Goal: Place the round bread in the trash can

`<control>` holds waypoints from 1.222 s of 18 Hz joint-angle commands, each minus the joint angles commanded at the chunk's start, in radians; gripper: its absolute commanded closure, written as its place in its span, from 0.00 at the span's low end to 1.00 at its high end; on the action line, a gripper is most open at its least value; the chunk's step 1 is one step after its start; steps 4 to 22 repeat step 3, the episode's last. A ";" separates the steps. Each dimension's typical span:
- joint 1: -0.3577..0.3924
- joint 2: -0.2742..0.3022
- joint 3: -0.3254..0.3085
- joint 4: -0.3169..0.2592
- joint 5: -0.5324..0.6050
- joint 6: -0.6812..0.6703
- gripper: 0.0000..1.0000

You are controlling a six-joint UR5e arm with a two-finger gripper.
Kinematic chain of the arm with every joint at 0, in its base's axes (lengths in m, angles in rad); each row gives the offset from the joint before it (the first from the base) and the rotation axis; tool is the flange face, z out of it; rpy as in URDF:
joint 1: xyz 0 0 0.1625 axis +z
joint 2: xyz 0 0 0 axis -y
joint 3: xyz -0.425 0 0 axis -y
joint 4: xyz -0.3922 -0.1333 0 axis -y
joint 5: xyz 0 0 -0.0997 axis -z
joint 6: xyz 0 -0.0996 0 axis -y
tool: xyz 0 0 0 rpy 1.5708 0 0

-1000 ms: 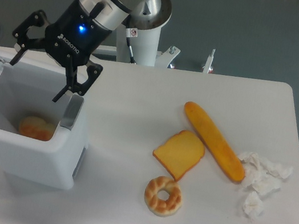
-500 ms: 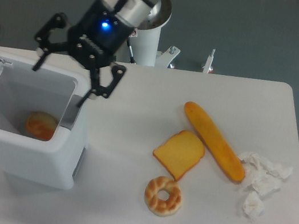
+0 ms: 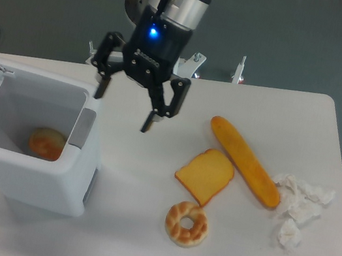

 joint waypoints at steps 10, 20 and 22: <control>0.006 0.000 -0.003 -0.003 0.025 0.046 0.00; 0.006 0.000 -0.003 -0.003 0.025 0.046 0.00; 0.006 0.000 -0.003 -0.003 0.025 0.046 0.00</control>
